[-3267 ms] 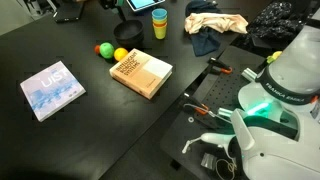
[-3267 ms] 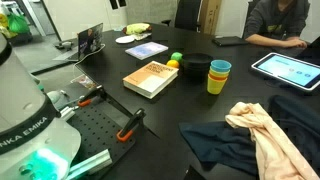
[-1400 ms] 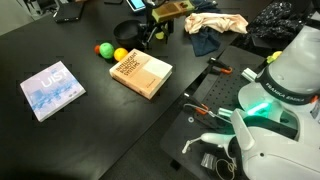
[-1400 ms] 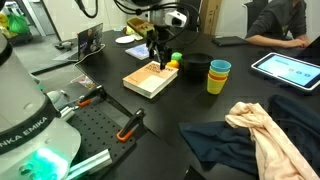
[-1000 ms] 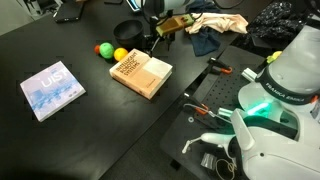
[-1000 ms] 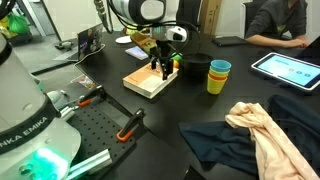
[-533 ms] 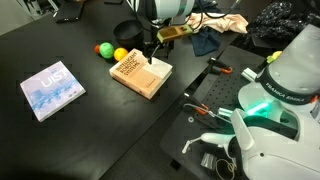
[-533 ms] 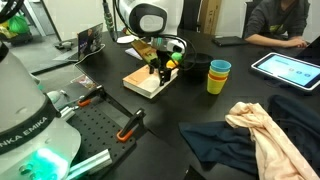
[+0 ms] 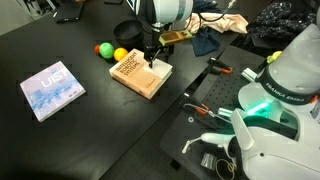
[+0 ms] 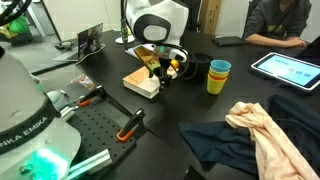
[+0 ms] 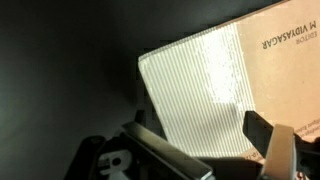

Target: Open the book

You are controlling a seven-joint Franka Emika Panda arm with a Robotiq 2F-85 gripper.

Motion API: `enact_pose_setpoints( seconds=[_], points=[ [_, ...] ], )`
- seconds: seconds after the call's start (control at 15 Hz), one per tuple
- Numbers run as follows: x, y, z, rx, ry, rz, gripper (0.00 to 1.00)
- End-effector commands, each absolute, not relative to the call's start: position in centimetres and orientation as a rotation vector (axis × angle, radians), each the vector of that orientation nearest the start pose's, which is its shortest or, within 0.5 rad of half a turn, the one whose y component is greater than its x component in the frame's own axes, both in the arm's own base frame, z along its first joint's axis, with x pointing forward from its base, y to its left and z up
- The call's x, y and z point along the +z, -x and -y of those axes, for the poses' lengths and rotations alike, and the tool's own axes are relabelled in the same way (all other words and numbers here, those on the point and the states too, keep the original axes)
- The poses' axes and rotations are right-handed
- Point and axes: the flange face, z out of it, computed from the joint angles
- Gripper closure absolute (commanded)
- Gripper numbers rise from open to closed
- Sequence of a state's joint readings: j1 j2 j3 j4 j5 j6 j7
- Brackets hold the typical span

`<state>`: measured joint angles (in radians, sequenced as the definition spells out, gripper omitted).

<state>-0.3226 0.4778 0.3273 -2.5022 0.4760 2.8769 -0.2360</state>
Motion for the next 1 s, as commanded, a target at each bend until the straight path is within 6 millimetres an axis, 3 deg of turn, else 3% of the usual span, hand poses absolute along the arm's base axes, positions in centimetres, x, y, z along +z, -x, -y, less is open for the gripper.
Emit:
enact_pose_setpoints(
  seconds=[0.0, 0.6, 0.93],
  points=[
    [10.0, -44.4, 0.0, 0.111, 2.782, -0.337, 0.00],
    [12.0, -44.8, 1.2, 0.197, 2.674, -0.318, 0.00],
    [13.5, -45.5, 0.9, 0.234, 2.603, -0.293, 0.00]
  ],
)
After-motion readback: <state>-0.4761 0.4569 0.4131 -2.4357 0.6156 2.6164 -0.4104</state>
